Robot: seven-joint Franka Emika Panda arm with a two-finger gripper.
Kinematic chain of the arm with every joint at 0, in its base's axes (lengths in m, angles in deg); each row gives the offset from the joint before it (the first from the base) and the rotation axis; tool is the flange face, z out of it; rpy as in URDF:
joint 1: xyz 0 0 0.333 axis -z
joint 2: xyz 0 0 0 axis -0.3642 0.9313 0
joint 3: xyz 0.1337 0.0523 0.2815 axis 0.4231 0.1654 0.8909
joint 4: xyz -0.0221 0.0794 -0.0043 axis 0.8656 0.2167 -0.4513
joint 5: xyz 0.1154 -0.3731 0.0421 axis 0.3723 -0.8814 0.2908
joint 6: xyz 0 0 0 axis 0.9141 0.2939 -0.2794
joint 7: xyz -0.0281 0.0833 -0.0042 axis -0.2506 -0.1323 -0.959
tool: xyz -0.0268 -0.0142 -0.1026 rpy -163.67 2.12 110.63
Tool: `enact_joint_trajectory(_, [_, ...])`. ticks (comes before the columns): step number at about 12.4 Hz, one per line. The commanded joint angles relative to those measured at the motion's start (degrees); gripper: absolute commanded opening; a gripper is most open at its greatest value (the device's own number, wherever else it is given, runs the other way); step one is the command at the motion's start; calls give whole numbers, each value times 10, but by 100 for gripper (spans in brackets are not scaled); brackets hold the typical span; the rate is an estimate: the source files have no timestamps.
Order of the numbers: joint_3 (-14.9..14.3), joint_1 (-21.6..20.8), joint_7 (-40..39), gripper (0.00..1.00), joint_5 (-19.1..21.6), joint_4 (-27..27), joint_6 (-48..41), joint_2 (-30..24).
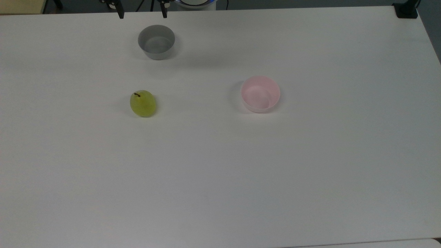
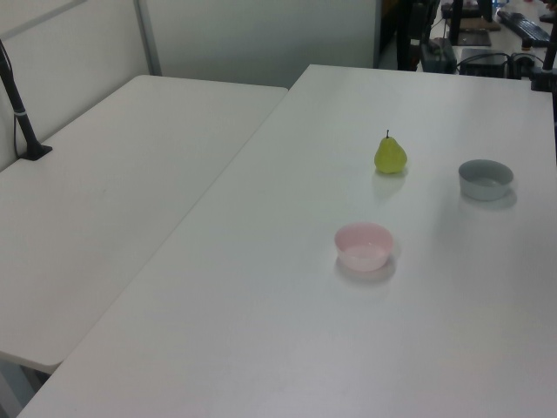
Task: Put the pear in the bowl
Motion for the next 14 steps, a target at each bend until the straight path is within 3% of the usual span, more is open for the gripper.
enact_joint_trajectory(1, [0, -7, 10, 100, -3, -9, 10, -6])
enact_joint_trajectory(10, [0, -6, 4, 100, -3, -8, 8, -6])
enact_joint_trajectory(14, [-1, 3, -112, 100, -9, -13, 5, -5])
